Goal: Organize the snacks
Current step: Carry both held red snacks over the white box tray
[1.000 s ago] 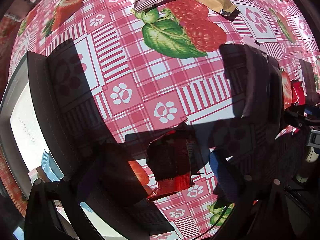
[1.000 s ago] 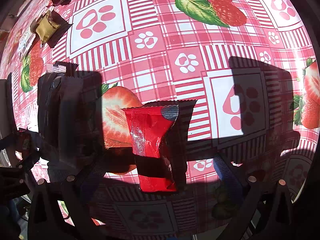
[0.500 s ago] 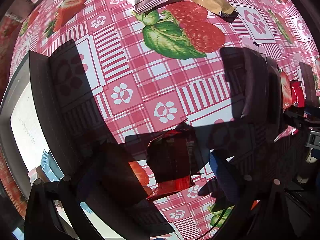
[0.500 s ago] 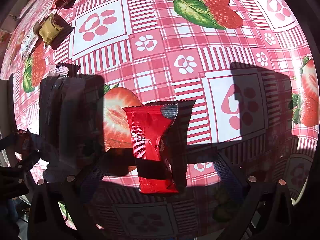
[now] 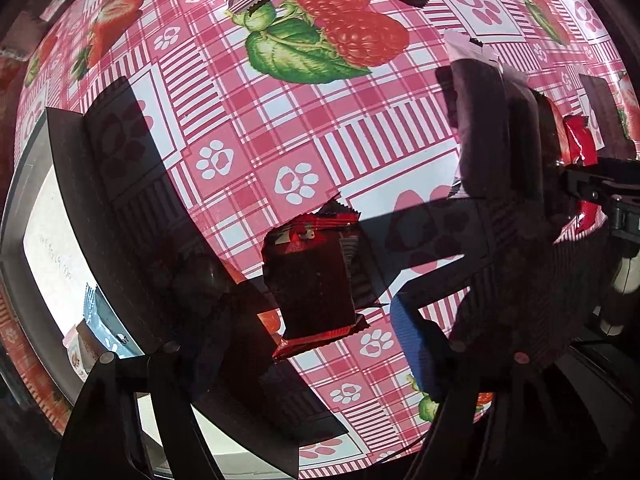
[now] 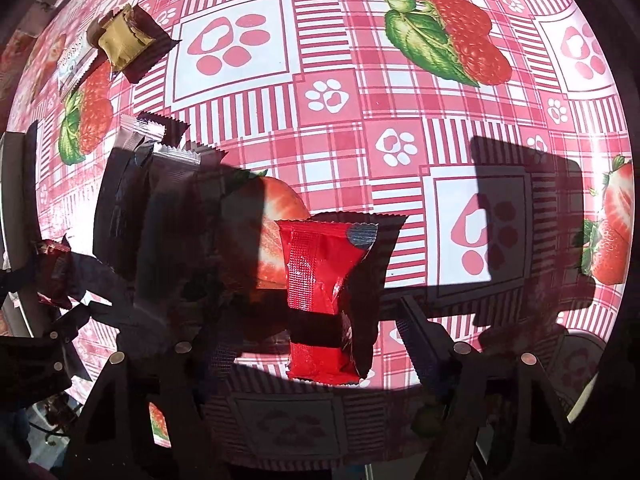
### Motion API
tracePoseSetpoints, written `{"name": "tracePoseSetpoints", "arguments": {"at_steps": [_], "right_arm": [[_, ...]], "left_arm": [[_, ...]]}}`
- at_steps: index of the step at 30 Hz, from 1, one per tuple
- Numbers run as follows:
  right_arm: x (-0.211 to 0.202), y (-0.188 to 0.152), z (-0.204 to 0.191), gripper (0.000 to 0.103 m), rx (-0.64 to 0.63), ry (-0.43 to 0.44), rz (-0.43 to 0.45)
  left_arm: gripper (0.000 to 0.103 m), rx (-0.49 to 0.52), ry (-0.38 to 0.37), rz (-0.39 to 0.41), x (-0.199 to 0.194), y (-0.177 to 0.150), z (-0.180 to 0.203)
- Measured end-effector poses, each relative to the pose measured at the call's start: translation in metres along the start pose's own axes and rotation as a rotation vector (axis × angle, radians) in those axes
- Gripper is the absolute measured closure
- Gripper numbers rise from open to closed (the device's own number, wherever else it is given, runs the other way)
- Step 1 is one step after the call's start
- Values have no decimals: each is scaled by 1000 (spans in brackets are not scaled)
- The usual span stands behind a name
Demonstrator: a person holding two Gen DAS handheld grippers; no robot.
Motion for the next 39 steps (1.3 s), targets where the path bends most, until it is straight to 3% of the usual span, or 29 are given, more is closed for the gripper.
{"name": "tracePoseSetpoints", "arguments": {"at_steps": [1, 2, 3, 9, 17, 21, 29, 39], "right_arm": [[-4, 1, -1, 56, -12, -3, 10], [-7, 3, -3, 79, -18, -1, 19], [-9, 4, -3, 81, -18, 2, 21], [-24, 7, -6, 81, 59, 109, 29], [-58, 16, 0, 81, 147, 230, 69], [-72, 23, -2, 81, 166, 264, 80], [-76, 2, -40, 81, 74, 263, 97], [-81, 11, -136, 81, -121, 256, 100]], "left_arm": [[43, 19, 3, 14, -4, 1, 2], [63, 40, 7, 26, -8, 2, 5], [70, 59, 8, 28, -10, 3, 7], [71, 34, -88, 77, -33, 8, 8], [71, -35, -132, 193, -84, 18, -27], [71, -81, -148, 226, -96, 8, -48], [71, -166, -138, 272, -100, -28, -72], [71, -257, -86, 319, -106, -56, -122]]}}
Point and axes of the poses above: each gripper's, at about its wrist camera, not at the fingertips, and x roughly the way its jaws point, z to its right, y to its top, the point moved 9 cm from there along x, roughly the way its jaws point, and after that the axes turned 3 degrees about x, right-handed, at the moved point
